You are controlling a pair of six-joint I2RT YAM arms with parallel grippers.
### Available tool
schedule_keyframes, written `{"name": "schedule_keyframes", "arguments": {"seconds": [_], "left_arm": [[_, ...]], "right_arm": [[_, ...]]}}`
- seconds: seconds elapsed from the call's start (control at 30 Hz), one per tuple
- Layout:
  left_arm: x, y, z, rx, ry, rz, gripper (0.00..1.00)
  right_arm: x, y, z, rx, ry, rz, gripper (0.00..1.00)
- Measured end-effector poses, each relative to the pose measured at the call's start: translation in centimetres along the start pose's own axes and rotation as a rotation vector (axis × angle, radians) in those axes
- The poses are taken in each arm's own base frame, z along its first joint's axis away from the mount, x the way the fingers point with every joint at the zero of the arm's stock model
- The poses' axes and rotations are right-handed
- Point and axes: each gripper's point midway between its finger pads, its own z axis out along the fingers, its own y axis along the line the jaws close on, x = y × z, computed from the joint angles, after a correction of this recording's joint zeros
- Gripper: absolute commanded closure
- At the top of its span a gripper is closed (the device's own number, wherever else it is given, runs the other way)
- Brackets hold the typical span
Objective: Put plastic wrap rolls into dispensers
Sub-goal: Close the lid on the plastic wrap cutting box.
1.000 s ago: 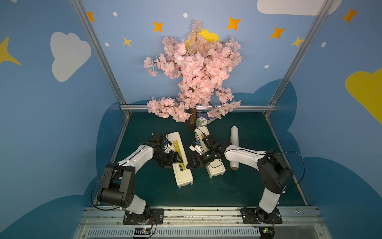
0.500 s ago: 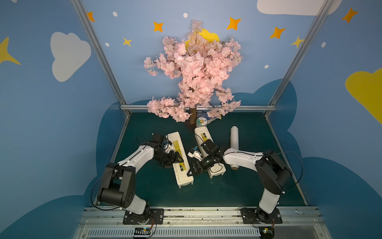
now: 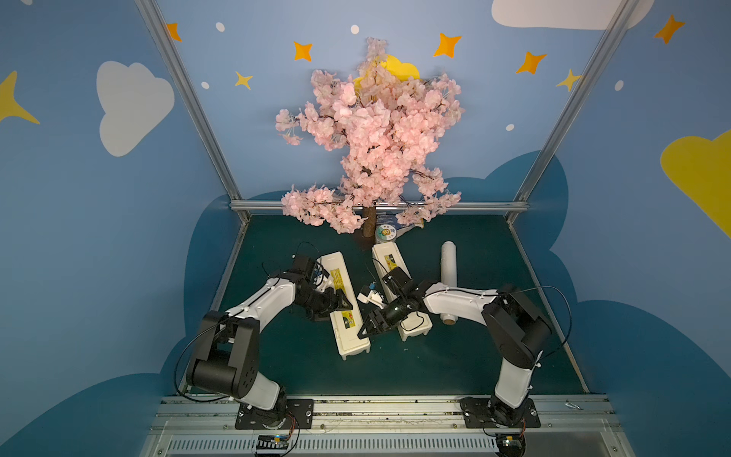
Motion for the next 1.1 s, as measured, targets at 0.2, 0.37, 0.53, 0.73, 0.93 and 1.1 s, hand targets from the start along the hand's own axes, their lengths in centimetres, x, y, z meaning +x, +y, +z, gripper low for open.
{"name": "schedule_keyframes", "arguments": {"seconds": [0.2, 0.37, 0.53, 0.73, 0.93, 1.1], "left_arm": [[0.0, 0.0, 0.1, 0.003, 0.000, -0.006, 0.14], [-0.2, 0.0, 0.2, 0.001, 0.009, -0.011, 0.12], [-0.6, -0.1, 0.4, -0.002, 0.038, -0.030, 0.12], [-1.5, -0.5, 1.0, 0.006, 0.066, -0.036, 0.12], [-1.5, -0.6, 1.2, 0.009, 0.074, -0.020, 0.12], [-1.1, -0.2, 1.4, 0.007, 0.081, -0.016, 0.12]], "right_arm": [[0.0, -0.1, 0.0, -0.026, 0.007, 0.042, 0.45], [-0.1, 0.0, 0.0, -0.049, 0.014, 0.078, 0.52], [-0.4, 0.1, -0.2, -0.085, 0.023, 0.123, 0.58], [0.1, 0.1, 0.4, -0.077, 0.044, 0.171, 0.60], [0.0, 0.3, 0.8, -0.052, 0.033, 0.211, 0.59], [-0.4, 0.0, 1.2, -0.003, 0.002, 0.236, 0.52]]}}
